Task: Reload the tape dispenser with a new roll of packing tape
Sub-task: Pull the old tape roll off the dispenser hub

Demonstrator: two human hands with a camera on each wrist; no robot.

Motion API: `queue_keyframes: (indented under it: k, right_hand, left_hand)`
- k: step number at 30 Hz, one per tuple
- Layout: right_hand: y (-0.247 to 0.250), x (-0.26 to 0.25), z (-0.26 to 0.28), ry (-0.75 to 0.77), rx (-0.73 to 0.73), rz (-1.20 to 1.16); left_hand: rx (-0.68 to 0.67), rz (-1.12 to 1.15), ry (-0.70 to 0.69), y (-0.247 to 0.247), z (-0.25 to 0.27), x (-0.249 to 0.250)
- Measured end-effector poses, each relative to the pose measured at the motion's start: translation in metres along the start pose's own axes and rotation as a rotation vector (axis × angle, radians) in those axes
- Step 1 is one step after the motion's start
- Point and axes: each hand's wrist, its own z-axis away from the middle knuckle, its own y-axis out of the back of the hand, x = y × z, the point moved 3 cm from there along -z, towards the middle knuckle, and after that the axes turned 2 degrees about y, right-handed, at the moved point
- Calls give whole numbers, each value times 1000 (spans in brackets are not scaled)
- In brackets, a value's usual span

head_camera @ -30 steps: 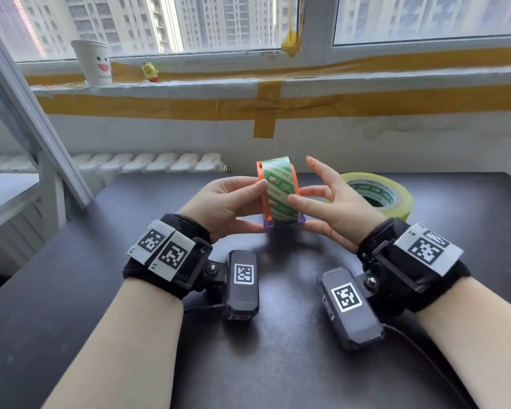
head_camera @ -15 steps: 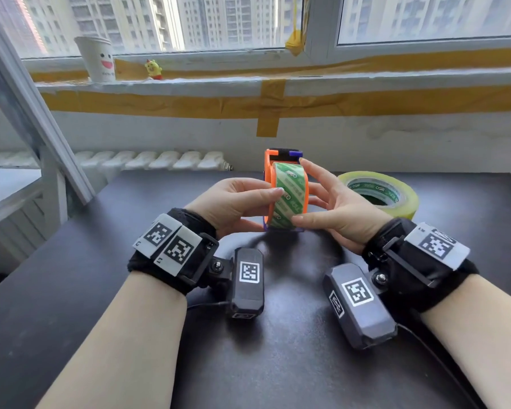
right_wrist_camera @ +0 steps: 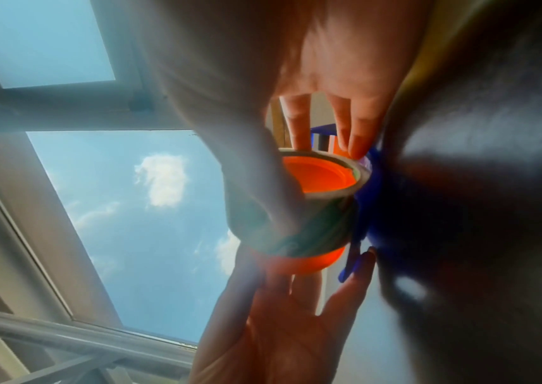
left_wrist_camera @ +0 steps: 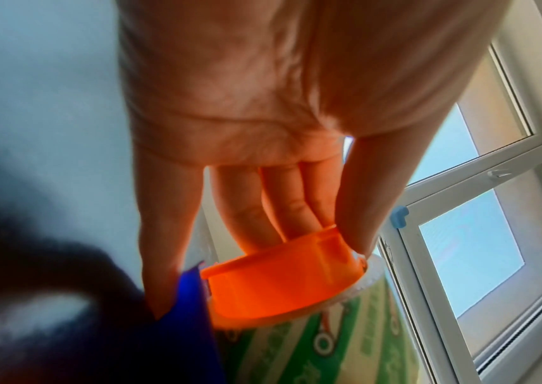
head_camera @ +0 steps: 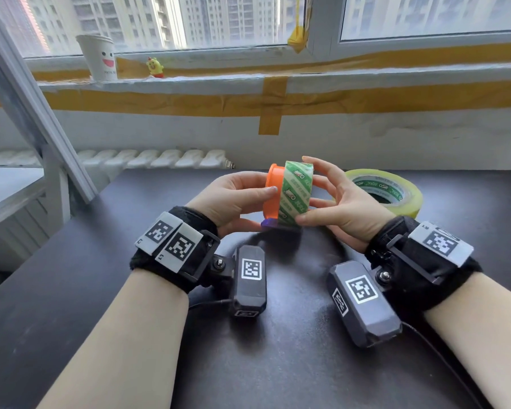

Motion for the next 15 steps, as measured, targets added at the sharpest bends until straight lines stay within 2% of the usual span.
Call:
queue_keyframes:
  k: [8,15]
  right_hand:
    - [0,-3,1,2,22,-37]
    - [-2,-12,5,149,92,19]
  left_hand:
    - [45,38,-38,-1,0,1]
    - [124,80,-94,-1,0,5]
